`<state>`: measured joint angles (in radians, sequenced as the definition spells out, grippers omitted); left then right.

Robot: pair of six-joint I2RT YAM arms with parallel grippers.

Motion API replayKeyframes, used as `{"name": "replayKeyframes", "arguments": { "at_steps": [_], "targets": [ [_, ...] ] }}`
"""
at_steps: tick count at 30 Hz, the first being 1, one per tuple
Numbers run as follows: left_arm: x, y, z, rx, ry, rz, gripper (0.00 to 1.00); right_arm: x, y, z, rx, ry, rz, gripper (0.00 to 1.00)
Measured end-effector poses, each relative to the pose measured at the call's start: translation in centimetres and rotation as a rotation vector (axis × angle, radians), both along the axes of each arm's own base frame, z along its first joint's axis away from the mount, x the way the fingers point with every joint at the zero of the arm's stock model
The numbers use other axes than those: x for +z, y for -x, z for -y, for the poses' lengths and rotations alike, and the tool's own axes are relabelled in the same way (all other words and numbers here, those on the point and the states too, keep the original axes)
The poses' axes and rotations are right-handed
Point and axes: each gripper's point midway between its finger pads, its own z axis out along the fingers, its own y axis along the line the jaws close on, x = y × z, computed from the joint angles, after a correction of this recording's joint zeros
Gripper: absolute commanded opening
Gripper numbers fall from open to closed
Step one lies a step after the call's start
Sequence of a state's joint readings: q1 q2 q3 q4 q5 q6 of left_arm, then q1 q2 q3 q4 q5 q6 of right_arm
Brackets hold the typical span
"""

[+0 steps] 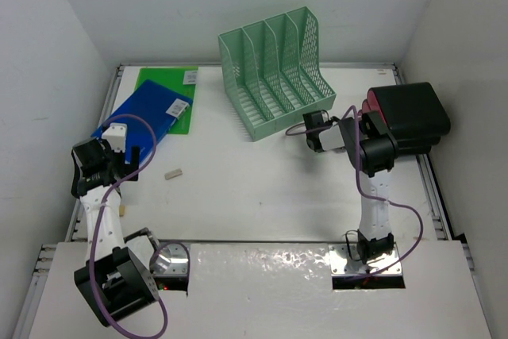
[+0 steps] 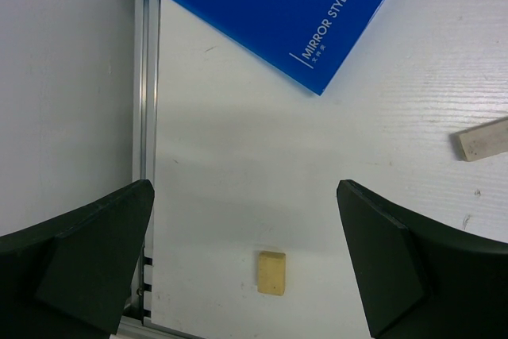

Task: Organize the desk

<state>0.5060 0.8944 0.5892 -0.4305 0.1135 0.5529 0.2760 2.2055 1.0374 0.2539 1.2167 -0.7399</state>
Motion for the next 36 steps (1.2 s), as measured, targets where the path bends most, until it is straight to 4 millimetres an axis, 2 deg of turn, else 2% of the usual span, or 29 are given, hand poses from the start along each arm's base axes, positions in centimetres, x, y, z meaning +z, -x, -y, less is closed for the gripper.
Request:
{"name": "replayKeyframes", "arguments": {
  "at_steps": [7, 14, 17, 18, 19, 21, 22, 25, 27, 29, 32, 33, 36],
  "targets": [
    [0.1, 0.0, 0.0, 0.000, -0.002, 0.004, 1.00, 0.0, 0.3, -0.8, 0.010, 0.003, 0.008, 0.00],
    [0.2, 0.0, 0.0, 0.000, -0.004, 0.007, 0.99, 0.0, 1.7, -6.3, 0.089, -0.091, 0.045, 0.00],
    [0.5, 0.0, 0.0, 0.000, -0.009, 0.015, 1.00, -0.1, 2.4, -7.7, 0.106, -0.100, 0.046, 0.01],
    [0.5, 0.0, 0.0, -0.001, -0.011, 0.017, 1.00, -0.1, 2.6, -7.7, 0.102, -0.101, 0.044, 0.04],
    [0.6, 0.0, 0.0, -0.001, -0.012, 0.018, 1.00, -0.1, 2.7, -7.7, 0.095, -0.102, 0.043, 0.18],
    [0.6, 0.1, 0.0, -0.002, -0.013, 0.017, 1.00, -0.1, 2.9, -7.6, 0.083, -0.107, 0.044, 0.39],
    [0.5, 0.1, 0.0, -0.003, -0.013, 0.015, 1.00, -0.1, 3.0, -7.7, 0.080, -0.112, 0.047, 0.60],
    [0.3, 0.3, 0.1, -0.013, -0.014, 0.003, 0.99, -0.1, 3.5, -8.0, 0.077, -0.144, 0.043, 0.76],
    [0.1, 0.5, 0.4, -0.032, -0.010, -0.018, 1.00, 0.8, 3.6, -8.6, 0.088, -0.177, 0.068, 0.87],
    [-0.1, 0.9, 1.0, -0.070, 0.005, -0.047, 0.99, 2.2, 3.7, -9.9, 0.116, -0.234, 0.119, 0.91],
    [0.1, 1.1, 1.9, -0.131, 0.029, -0.083, 0.90, 5.3, 4.0, -12.3, 0.177, -0.348, 0.226, 0.92],
    [0.3, 1.2, 2.1, -0.156, 0.034, -0.095, 0.86, 6.4, 4.3, -13.1, 0.200, -0.403, 0.265, 0.92],
    [0.8, 1.3, 3.7, -0.277, 0.048, -0.135, 0.84, 9.3, 5.2, -15.3, 0.271, -0.611, 0.361, 0.91]
  ]
}}
